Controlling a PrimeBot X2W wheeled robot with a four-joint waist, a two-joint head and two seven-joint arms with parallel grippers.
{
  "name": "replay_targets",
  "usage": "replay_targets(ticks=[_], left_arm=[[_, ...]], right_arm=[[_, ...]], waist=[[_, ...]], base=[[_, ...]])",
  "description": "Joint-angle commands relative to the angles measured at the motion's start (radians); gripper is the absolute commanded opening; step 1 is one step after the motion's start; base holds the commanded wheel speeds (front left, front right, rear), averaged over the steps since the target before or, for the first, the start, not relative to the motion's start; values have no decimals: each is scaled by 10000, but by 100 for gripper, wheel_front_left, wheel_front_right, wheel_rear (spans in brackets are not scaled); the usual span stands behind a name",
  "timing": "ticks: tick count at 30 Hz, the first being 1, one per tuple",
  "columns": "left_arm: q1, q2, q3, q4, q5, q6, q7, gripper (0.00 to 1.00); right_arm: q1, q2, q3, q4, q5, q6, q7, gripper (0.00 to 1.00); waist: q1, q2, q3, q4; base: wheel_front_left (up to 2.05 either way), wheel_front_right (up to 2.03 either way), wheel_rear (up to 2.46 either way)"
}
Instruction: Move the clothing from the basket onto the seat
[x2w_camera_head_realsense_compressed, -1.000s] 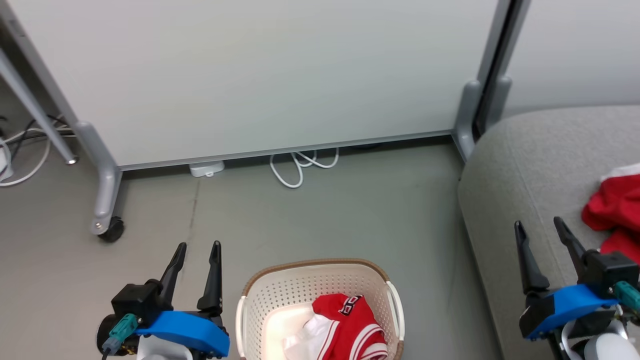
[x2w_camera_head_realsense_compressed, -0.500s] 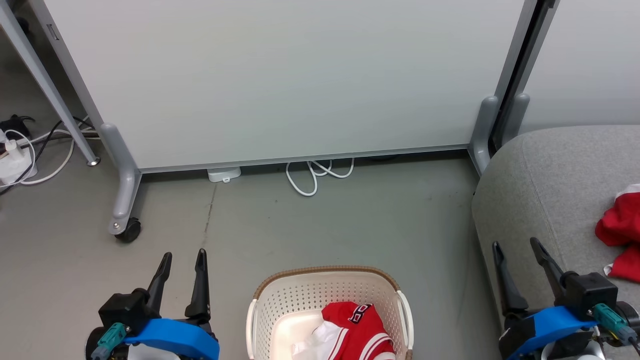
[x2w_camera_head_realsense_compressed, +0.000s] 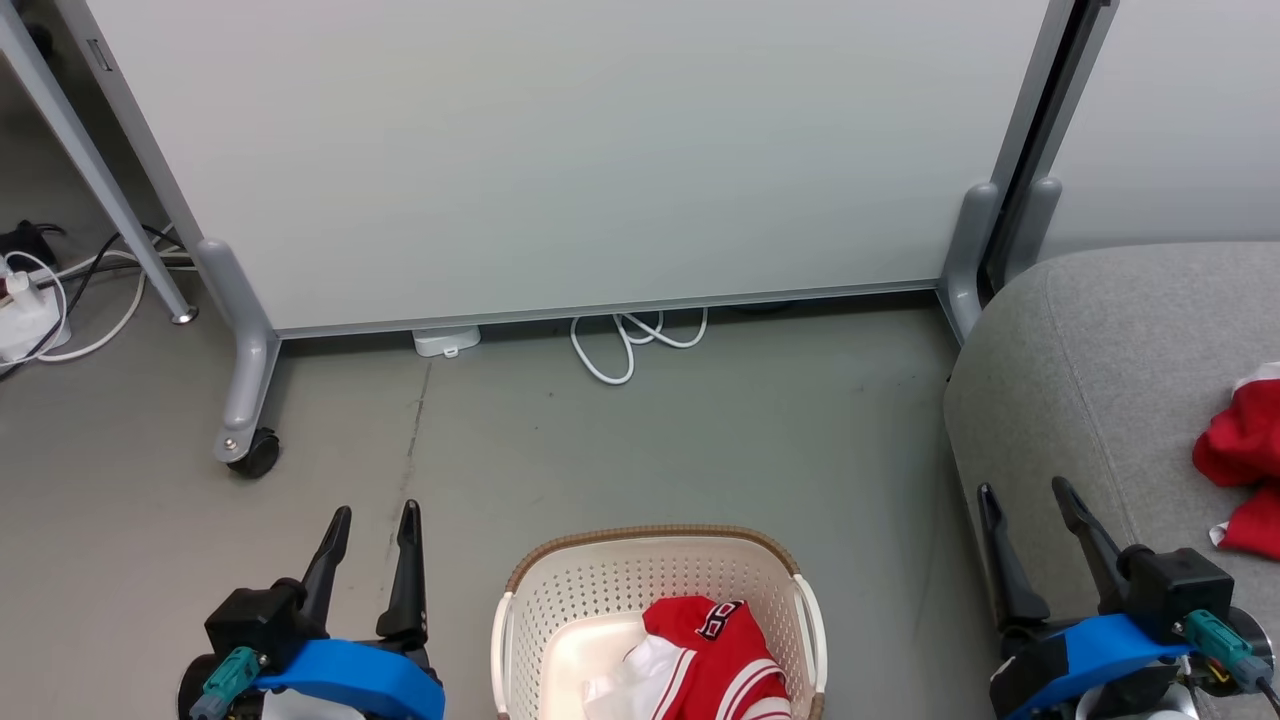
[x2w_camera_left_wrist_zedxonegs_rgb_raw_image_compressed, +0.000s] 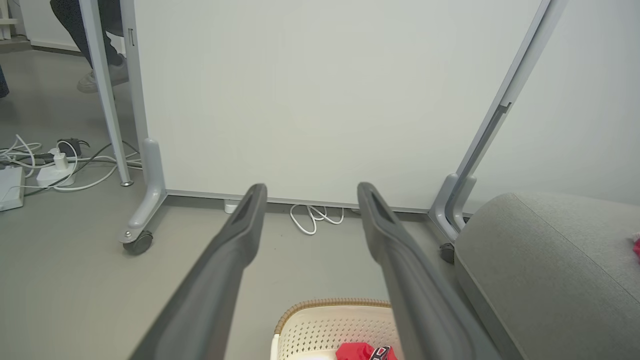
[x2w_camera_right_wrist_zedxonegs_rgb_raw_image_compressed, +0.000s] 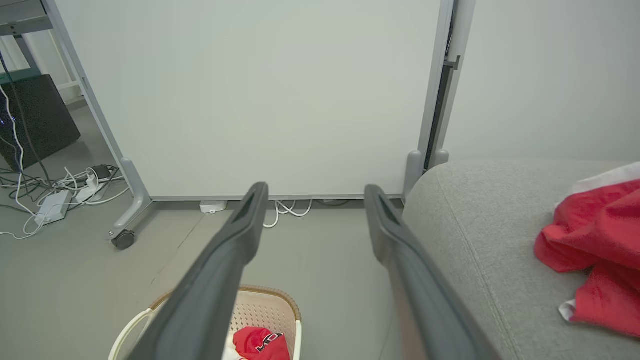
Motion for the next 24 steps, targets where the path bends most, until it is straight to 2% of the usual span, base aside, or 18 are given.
replay_targets(ticks=[1, 8, 12, 18, 24], left_arm=[[54, 2, -31, -16, 24, -27, -30, 100], [-114, 49, -177, 76, -58, -27, -30, 100], [-468, 107, -643, 245, 45, -27, -30, 100], [-1233, 230, -1461, 755, -47, -27, -30, 100], [-2370, 392, -2421, 1476, -224, -27, -30, 100]], right_arm=[[-57, 27, 47, 44, 97, 1, -81, 100], [-309, 29, 293, 83, 268, 1, -135, 100], [-594, 28, 474, 6, 255, 1, -159, 100], [-1221, 26, 862, -71, 298, 1, -265, 100], [-2063, 24, 1174, -235, 460, 1, -492, 100]], waist=[[0, -1, 33, -20], [0, -1, 325, -139], [0, -1, 782, -270], [0, -1, 1795, -732], [0, -1, 3375, -1443]], base=[[0, 0, 0], [0, 0, 0], [0, 0, 0], [0, 0, 0], [0, 0, 0]])
